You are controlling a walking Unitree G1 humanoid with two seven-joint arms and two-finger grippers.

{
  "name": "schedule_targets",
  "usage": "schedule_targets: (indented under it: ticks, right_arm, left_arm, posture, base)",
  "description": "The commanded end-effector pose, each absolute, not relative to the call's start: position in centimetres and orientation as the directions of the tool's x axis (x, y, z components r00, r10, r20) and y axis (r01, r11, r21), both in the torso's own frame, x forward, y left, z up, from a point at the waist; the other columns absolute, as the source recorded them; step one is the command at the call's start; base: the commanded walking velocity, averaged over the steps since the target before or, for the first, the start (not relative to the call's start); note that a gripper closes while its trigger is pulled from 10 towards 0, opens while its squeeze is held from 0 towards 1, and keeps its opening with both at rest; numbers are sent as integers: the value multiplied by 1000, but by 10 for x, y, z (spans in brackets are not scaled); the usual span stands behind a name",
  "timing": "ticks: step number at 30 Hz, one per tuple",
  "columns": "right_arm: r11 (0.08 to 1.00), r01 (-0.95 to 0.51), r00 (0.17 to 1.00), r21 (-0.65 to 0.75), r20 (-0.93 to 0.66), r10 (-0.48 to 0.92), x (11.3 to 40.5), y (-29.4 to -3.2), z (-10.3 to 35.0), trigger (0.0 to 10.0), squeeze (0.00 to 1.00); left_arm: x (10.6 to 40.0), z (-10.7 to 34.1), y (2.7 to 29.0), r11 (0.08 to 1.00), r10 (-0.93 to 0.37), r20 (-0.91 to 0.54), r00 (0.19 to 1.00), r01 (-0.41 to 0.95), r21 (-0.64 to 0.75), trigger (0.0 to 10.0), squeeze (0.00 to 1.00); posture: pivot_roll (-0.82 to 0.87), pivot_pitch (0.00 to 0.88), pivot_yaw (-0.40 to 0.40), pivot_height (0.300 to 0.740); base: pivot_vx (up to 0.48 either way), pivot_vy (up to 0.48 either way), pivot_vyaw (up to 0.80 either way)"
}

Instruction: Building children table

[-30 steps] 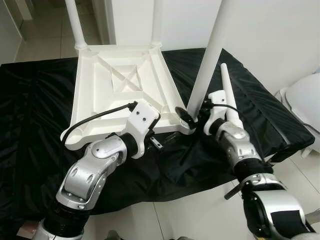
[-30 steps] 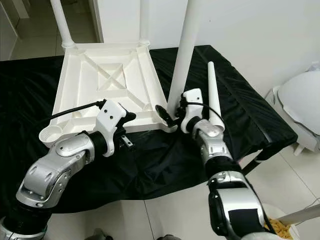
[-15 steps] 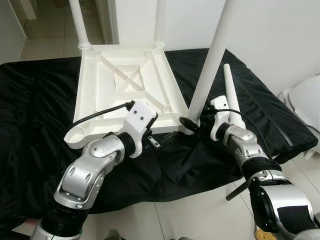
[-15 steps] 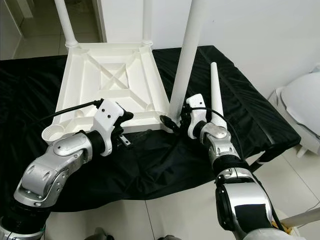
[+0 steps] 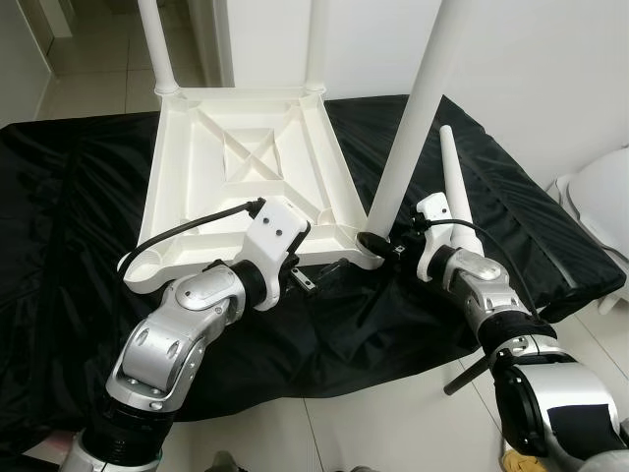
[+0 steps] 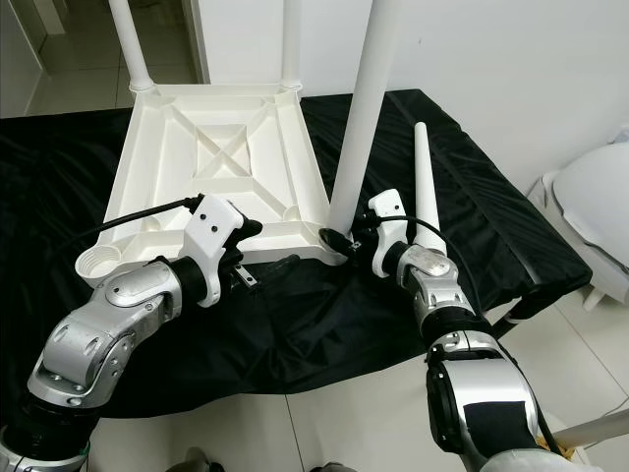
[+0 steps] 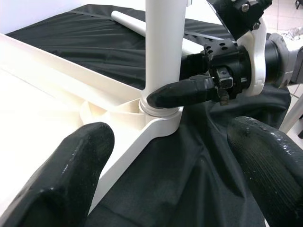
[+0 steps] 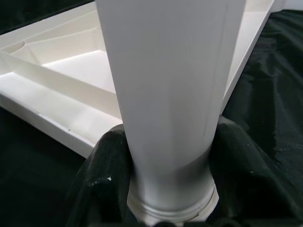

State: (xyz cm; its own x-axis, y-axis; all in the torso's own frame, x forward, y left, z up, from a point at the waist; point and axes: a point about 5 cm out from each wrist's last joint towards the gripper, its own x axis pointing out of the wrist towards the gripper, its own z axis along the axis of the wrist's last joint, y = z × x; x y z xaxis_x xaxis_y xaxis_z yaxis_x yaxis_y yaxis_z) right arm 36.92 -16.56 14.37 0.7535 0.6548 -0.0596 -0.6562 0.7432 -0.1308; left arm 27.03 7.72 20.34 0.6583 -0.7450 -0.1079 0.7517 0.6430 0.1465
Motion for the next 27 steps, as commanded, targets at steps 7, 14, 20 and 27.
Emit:
schedule_targets:
  ticks: [7, 14, 20, 27]
  right_arm:
    - [779, -618, 784, -109, -6, 621, 359, -149, 130, 0, 0]
    - [785, -614, 780, -85, 86, 619, 346, -120, 131, 0, 0]
    - [799, -598, 790, -66, 123, 601, 337, -108, 131, 0, 0]
    - [946, -323, 939, -5, 127, 321, 332, -106, 130, 0, 0]
  left_arm:
    - [270, 204, 76, 649, -739, -108, 665, 745, 151, 10000, 0]
    - [272, 205, 76, 650, -738, -108, 666, 745, 149, 10000, 0]
    - [273, 205, 75, 648, -741, -105, 663, 747, 148, 10000, 0]
    - [275, 206, 74, 643, -745, -101, 659, 751, 150, 10000, 0]
  posture:
    - [-18, 48, -26, 740]
    - [-31, 59, -23, 740]
    - [-38, 60, -24, 740]
    - [-51, 56, -16, 740]
  base:
    - [0, 0, 0]
    - [0, 0, 0]
    - [0, 0, 0]
    - [0, 0, 0]
